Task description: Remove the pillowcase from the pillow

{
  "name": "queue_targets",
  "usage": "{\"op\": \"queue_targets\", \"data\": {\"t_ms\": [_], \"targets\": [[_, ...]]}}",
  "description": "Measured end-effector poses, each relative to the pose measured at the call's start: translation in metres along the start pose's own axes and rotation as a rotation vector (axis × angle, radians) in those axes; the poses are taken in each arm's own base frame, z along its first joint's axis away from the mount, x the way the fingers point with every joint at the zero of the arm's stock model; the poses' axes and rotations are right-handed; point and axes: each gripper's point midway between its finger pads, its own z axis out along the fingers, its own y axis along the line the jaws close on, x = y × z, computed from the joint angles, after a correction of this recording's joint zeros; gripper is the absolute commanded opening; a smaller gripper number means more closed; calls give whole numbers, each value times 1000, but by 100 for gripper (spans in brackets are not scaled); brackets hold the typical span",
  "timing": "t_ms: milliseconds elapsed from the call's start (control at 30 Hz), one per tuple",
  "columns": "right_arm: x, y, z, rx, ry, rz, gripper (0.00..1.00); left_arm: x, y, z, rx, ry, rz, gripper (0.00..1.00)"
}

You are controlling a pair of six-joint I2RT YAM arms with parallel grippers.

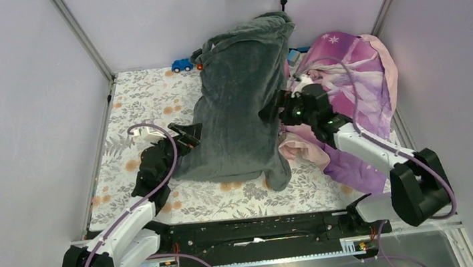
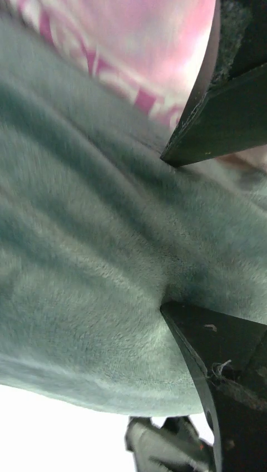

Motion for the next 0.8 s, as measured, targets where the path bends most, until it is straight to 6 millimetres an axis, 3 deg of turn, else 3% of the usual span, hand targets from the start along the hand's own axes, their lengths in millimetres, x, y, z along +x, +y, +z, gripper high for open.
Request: {"op": "queue_targets", "data": {"t_ms": [133,233,333,433,567,667,733,800], "targets": [[34,35,28,-57,78,-46,100,-12,-15,1,-10,7,-36,99],[51,80,49,-173,118,-84,100,-30,-26,-3,-34,-23,-53,99],[74,125,47,-343,181,-125,100,-49,-31,-11,-68,-71,-57,99],[85,150,31,-453,215,-181,100,-62,-34,-18,-94,-102,-67,99],[57,162,1,-465,111,-271,100,-56,-37,-15,-122,-53,-60,99],[24,159,-26,-413,-30,-307,100,-34,-52,-5,-120,35,29,99],[0,144,-43,-340,-133,-304,100,-12,-73,0,-120,96,154,99],[-19,116,-57,-242,-218,-283,100,9,-107,4,-100,152,301,99]]}}
